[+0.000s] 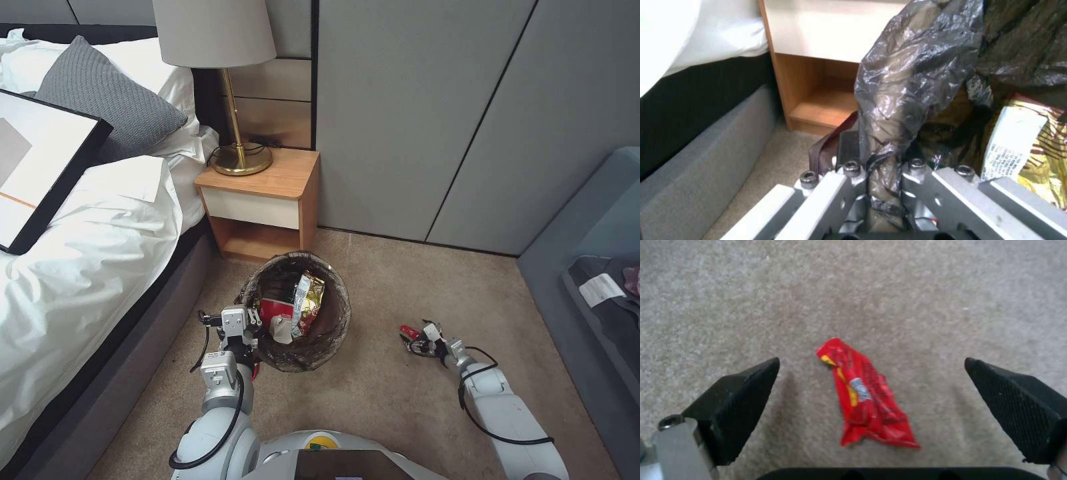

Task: Pick up the trash bin, then pick up the garbage from the floor and place it into the trash bin.

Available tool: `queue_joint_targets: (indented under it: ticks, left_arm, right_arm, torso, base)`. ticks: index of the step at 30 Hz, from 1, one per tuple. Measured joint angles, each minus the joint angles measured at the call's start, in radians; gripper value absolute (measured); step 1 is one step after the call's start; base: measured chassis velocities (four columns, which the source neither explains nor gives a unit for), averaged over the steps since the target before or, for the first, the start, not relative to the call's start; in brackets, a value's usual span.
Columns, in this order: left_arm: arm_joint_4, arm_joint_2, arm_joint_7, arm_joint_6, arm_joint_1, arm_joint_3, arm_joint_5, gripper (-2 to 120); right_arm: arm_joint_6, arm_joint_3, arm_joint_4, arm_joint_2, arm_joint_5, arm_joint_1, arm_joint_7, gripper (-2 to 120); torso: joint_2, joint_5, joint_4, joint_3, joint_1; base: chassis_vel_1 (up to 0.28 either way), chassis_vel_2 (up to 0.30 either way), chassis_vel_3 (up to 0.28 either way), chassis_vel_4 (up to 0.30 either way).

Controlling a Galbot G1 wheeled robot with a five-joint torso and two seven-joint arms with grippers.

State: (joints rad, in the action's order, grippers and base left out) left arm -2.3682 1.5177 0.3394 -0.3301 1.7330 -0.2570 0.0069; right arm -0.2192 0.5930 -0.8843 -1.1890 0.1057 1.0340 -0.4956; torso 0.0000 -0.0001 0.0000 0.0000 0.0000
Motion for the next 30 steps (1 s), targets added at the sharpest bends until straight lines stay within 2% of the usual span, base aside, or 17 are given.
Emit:
queue_joint_targets:
  ticks: [4,6,7,10,11,12,13,19,26,30]
  left_arm:
    - [0.000,0.000,0.000,0.000,0.000,0.000,0.000,2]
    - [0.000,0.000,0.000,0.000,0.000,0.000,0.000,2]
    - [0.000,0.000,0.000,0.000,0.000,0.000,0.000,2]
    - [0.000,0.000,0.000,0.000,0.000,0.000,0.000,2]
    - [0.000,0.000,0.000,0.000,0.000,0.000,0.000,2]
    - [0.000,0.000,0.000,0.000,0.000,0.000,0.000,2]
    - [0.000,0.000,0.000,0.000,0.000,0.000,0.000,2]
    - [0.000,0.000,0.000,0.000,0.000,0.000,0.000,2]
    - [0.000,0.000,0.000,0.000,0.000,0.000,0.000,2]
    - [0.000,0.000,0.000,0.000,0.000,0.000,0.000,2]
  right_arm:
    - [0.000,-0.005,0.016,-0.018,0.007,-0.007,0.015,94]
    - [0.004,-0.006,0.037,-0.030,0.018,-0.015,0.037,86]
    - [0.004,-0.006,0.037,-0.030,0.018,-0.015,0.037,86]
    - [0.002,-0.007,0.070,-0.040,0.024,-0.028,0.059,72]
    - [0.002,-0.007,0.070,-0.040,0.024,-0.028,0.059,72]
    - [0.002,-0.007,0.083,-0.043,0.025,-0.034,0.069,65]
    - [0.002,-0.007,0.083,-0.043,0.025,-0.034,0.069,65]
    - [0.009,0.000,0.145,-0.050,0.036,-0.058,0.093,39]
    - [0.000,0.011,0.173,-0.037,0.034,-0.057,0.093,25]
    - [0.000,0.015,0.154,-0.033,0.026,-0.042,0.093,22]
  torso:
    - [0.000,0.0000,0.0000,0.000,0.000]
    - [0.000,0.0000,0.0001,0.000,0.000]
    - [0.000,0.0000,0.0001,0.000,0.000]
    - [0.000,-0.0006,-0.0005,0.000,0.000]
    - [0.000,-0.0006,-0.0005,0.000,0.000]
    - [0.000,-0.0005,0.0000,0.000,0.000]
    - [0.000,-0.0005,0.0000,0.000,0.000]
    - [0.000,0.0003,0.0009,0.000,0.000]
    - [0.000,0.0012,0.0013,0.000,0.000]
    - [0.000,0.0015,0.0015,0.000,0.000]
  base:
    - [0.000,0.000,0.000,0.000]
    - [0.000,0.000,0.000,0.000]
    - [0.000,0.000,0.000,0.000]
    - [0.000,0.000,0.000,0.000]
    - [0.000,0.000,0.000,0.000]
    - [0.000,0.000,0.000,0.000]
    - [0.000,0.000,0.000,0.000]
    - [0.000,0.000,0.000,0.000]
    - [0.000,0.000,0.000,0.000]
    - [0.000,0.000,0.000,0.000]
